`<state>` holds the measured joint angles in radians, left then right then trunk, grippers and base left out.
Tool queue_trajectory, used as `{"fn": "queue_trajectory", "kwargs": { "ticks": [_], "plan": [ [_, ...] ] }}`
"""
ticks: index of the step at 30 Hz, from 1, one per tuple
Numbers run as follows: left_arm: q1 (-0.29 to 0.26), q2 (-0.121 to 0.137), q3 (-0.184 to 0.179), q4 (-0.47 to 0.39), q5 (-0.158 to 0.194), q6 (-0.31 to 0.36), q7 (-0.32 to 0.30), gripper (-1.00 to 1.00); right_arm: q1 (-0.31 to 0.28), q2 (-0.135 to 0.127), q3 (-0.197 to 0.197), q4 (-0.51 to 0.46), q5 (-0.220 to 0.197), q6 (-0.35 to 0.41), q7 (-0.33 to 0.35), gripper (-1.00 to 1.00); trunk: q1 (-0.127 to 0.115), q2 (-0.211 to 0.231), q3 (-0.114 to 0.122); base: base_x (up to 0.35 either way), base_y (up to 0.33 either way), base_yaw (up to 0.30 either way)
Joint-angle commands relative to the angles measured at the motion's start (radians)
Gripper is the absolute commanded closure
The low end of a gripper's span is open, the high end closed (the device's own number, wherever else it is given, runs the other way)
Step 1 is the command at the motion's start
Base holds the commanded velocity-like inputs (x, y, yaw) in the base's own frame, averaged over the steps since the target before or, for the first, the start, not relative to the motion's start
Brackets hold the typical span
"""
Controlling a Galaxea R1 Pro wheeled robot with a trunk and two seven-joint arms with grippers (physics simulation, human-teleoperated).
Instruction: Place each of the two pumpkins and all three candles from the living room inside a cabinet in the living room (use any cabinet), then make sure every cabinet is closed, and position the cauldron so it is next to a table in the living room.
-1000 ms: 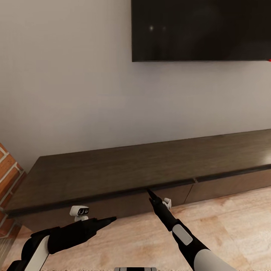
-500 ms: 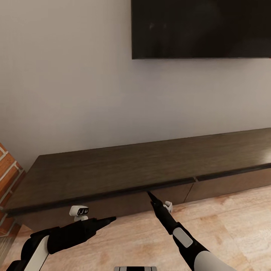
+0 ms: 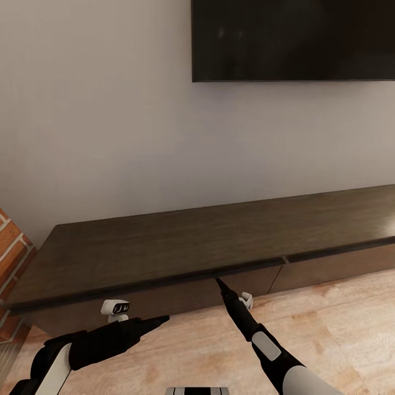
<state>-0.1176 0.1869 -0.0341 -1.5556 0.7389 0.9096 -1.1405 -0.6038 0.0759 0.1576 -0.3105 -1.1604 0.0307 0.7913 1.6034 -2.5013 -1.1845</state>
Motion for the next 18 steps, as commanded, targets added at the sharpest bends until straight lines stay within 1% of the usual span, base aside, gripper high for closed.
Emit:
{"fn": "queue_trajectory", "kwargs": {
  "ticks": [1, 9, 13, 18],
  "plan": [
    [0.0, 0.001, -0.001, 0.0, 0.005, 0.006, 0.001, -1.0, -0.001, -0.001, 0.005, 0.001, -0.01, 0.003, 0.003, -1.0, 0.0, 0.0, -0.001, 0.0, 0.0, 0.0],
    [0.0, 0.001, -0.001, 0.001, 0.005, 0.007, 0.001, -1.0, -0.001, 0.001, 0.005, 0.001, -0.012, 0.003, 0.002, -1.0, 0.0, 0.0, -0.001, 0.001, 0.001, 0.0],
    [0.0, 0.001, -0.001, 0.0, 0.005, 0.007, 0.001, -1.0, -0.001, 0.001, 0.005, 0.001, -0.012, 0.003, 0.002, -1.0, 0.0, 0.0, -0.001, 0.1, 0.042, 0.0],
    [0.0, 0.002, -0.001, 0.0, 0.005, 0.007, 0.001, -1.0, -0.001, 0.003, 0.005, 0.001, -0.011, 0.003, 0.002, -1.0, 0.0, 0.0, -0.001, 0.026, 0.009, 0.0]
  ]
}}
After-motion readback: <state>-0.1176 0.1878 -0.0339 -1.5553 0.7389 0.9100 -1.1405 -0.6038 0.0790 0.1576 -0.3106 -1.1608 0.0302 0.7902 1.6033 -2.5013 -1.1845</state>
